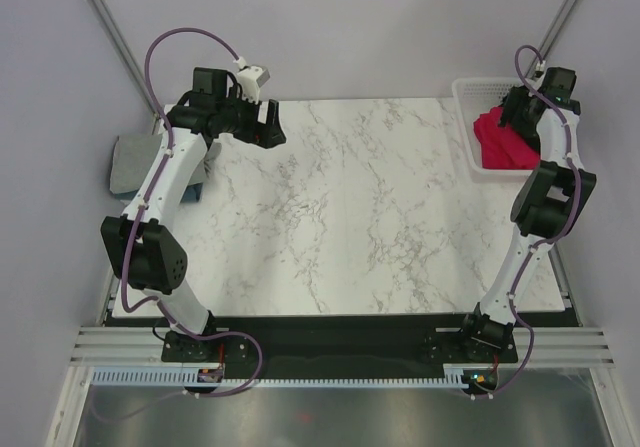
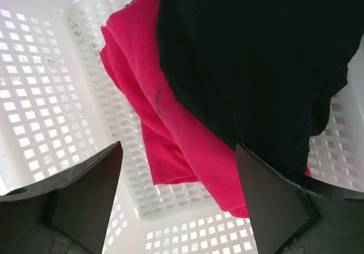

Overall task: Fold and stack the t-shirts
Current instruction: Grab the tshirt from the pile

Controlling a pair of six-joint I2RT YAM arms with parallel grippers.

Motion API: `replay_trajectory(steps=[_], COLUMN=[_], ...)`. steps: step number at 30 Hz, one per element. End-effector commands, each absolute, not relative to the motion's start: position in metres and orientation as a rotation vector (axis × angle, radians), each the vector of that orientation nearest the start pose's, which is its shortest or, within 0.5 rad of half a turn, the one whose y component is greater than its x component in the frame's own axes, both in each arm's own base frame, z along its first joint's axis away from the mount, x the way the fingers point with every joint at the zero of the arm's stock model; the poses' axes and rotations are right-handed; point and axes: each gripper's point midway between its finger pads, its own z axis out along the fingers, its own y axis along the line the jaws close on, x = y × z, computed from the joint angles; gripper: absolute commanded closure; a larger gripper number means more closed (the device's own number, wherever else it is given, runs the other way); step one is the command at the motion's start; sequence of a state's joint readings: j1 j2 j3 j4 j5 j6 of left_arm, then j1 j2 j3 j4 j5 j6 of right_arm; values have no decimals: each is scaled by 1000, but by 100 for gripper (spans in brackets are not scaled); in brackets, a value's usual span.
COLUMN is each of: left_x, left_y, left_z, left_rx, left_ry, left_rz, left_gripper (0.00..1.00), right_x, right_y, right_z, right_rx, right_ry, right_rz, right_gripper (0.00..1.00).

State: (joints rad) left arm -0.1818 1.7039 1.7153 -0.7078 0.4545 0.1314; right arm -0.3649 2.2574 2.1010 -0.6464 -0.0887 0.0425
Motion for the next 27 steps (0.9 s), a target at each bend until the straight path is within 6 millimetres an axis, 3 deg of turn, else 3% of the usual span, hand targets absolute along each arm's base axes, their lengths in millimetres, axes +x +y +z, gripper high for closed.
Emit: replay_trajectory(steps=[1, 11, 12, 14, 17, 19, 21, 24, 25, 27], left_x=[431, 439, 439, 441, 442, 442, 443, 445, 445, 445], left_y=[-155, -154, -153, -153, -153, -153, -154, -156, -156, -158], left_z=[276, 269, 269, 267, 268, 267, 267, 267, 268, 267], left_rx=[575, 568, 571, 570, 569, 570, 570, 569, 567, 570], left_ry=[2105, 2120, 2120, 2124, 2121, 2123, 2123, 2120, 2119, 2119], left_rz=[-550, -531, -527, -522, -520, -519, -523, -534, -534, -536], left_gripper=[6, 6, 6, 6, 6, 6, 6, 6, 6, 6], right_x=[564, 578, 580, 581, 581, 580, 579, 582, 583, 587], right_y=[-208, -213, -212, -212, -210, -211, -217, -224, -228, -232], right_z=[139, 119, 115, 112, 123, 132, 144, 151, 151, 148], right_rx=[410, 406, 402, 402, 362, 374, 397, 405, 419, 400], right_ry=[2277, 2278, 2281, 2282, 2272, 2255, 2232, 2204, 2197, 2196], right_rz=[-125, -123, -119, -115, -121, -132, -176, -201, -228, -240], right_gripper=[14, 24, 31, 36, 46, 44, 35, 35, 40, 76])
